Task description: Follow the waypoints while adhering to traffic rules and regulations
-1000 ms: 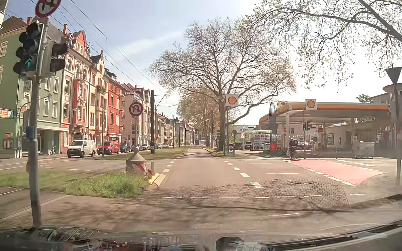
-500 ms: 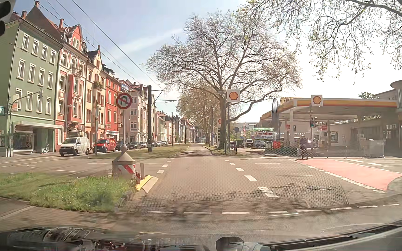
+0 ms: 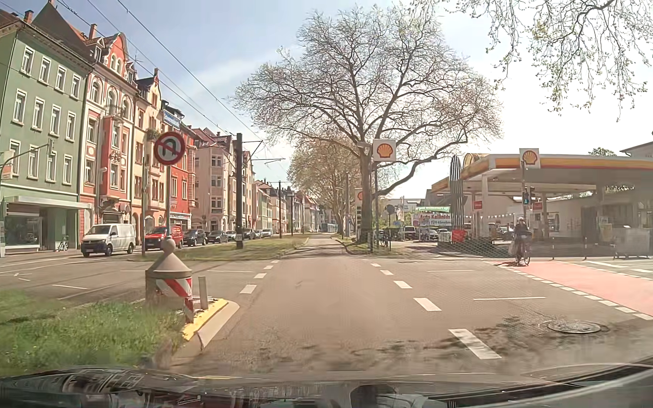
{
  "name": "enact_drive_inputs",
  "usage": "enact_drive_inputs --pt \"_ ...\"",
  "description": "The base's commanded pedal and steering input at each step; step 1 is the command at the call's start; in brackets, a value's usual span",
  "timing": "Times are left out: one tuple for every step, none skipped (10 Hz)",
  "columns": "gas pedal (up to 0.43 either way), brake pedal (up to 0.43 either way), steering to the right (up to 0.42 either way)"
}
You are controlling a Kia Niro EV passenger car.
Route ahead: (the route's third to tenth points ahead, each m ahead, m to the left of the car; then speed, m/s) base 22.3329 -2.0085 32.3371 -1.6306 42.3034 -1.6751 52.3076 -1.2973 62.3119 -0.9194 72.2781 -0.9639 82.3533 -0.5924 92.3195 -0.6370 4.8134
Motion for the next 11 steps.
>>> enact_drive_inputs --pt "0.240 0.000 -0.016" --pt "0.240 0.000 -0.017" --pt "0.228 0.000 -0.017" --pt "0.220 0.000 -0.016" --pt "0.220 0.000 -0.017" --pt "0.209 0.000 -0.016" --pt "0.209 0.000 -0.016" --pt "0.209 0.000 -0.017" --pt "0.209 0.000 -0.017" --pt "0.209 0.000 -0.016" --pt "0.209 0.000 -0.017"
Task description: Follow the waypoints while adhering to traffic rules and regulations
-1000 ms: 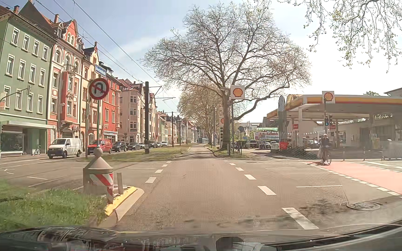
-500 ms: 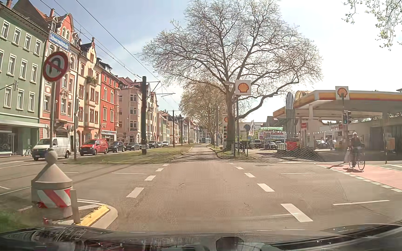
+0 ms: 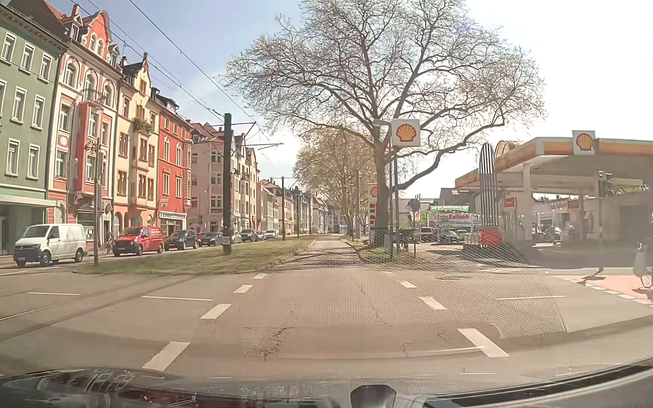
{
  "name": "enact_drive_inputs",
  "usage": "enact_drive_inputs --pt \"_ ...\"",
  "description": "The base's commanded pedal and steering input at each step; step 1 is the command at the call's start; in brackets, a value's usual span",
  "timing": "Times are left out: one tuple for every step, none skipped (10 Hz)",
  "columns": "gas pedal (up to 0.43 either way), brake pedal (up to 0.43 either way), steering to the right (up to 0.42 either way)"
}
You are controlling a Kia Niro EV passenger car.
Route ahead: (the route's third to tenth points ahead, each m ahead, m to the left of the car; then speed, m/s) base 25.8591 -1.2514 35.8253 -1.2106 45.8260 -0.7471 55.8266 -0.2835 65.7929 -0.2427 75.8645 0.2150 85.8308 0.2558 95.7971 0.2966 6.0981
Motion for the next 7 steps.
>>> enact_drive_inputs --pt "0.209 0.000 -0.017" --pt "0.197 0.000 -0.016" --pt "0.189 0.000 -0.017" --pt "0.177 0.000 -0.017" --pt "0.177 0.000 -0.016" --pt "0.177 0.000 -0.017" --pt "0.177 0.000 -0.016"
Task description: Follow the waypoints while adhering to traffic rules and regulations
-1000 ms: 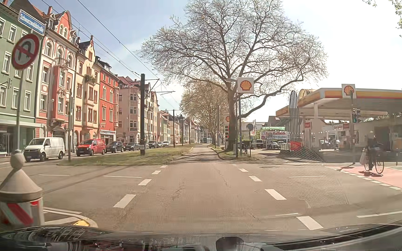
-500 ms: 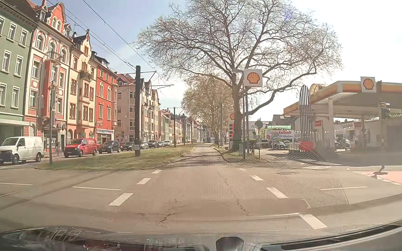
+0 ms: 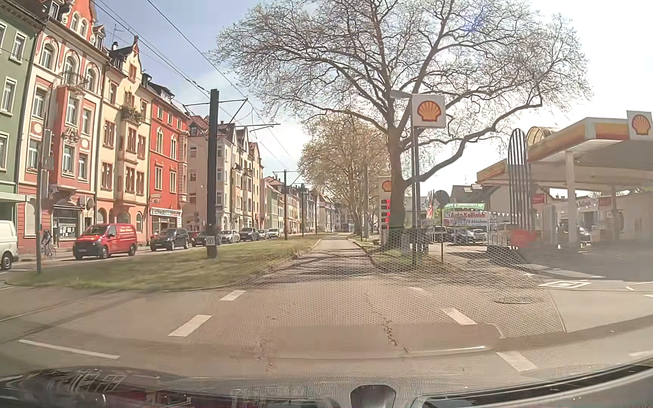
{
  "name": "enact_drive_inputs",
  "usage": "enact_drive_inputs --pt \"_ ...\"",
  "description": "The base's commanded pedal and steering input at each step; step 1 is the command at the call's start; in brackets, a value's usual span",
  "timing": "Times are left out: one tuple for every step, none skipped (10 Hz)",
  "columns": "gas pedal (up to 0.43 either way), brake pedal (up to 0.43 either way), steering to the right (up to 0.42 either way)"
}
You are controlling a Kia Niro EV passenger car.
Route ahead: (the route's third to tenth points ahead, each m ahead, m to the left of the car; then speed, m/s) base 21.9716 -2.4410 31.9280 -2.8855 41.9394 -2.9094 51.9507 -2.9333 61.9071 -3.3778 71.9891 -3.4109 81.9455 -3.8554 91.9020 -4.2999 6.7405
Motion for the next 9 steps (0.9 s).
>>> enact_drive_inputs --pt "0.177 0.000 -0.014" --pt "0.177 0.000 -0.011" --pt "0.177 0.000 -0.009" --pt "0.169 0.000 -0.008" --pt "0.157 0.000 -0.006" --pt "0.157 0.000 -0.004" --pt "0.157 0.000 -0.002" --pt "0.150 0.000 0.000" --pt "0.150 0.000 0.000"
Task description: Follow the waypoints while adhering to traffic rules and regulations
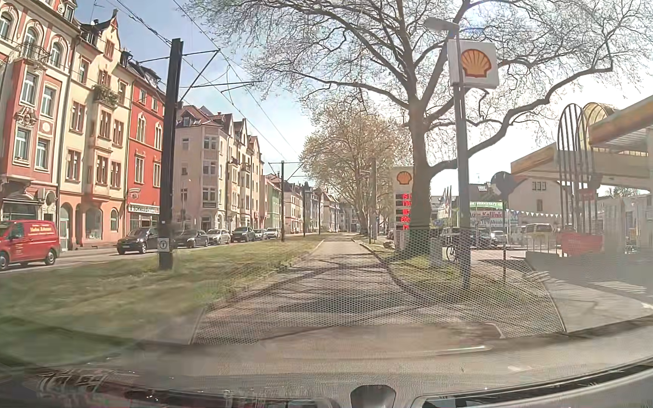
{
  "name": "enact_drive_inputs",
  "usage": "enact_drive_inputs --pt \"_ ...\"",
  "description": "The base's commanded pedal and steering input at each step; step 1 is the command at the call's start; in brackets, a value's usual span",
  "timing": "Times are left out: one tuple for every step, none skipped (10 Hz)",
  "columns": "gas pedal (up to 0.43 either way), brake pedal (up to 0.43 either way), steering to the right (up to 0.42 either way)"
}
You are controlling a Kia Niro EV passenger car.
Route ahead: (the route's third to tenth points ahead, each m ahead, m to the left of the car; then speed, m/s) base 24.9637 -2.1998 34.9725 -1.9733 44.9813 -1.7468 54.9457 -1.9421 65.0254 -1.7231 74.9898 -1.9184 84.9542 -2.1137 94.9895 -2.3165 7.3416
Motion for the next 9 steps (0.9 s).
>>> enact_drive_inputs --pt "0.150 0.000 0.000" --pt "0.150 0.000 0.000" --pt "0.150 0.000 0.000" --pt "0.138 0.000 0.001" --pt "0.138 0.000 0.000" --pt "0.138 0.000 0.000" --pt "0.138 0.000 0.001" --pt "0.138 0.000 0.001" --pt "0.138 0.000 0.002"
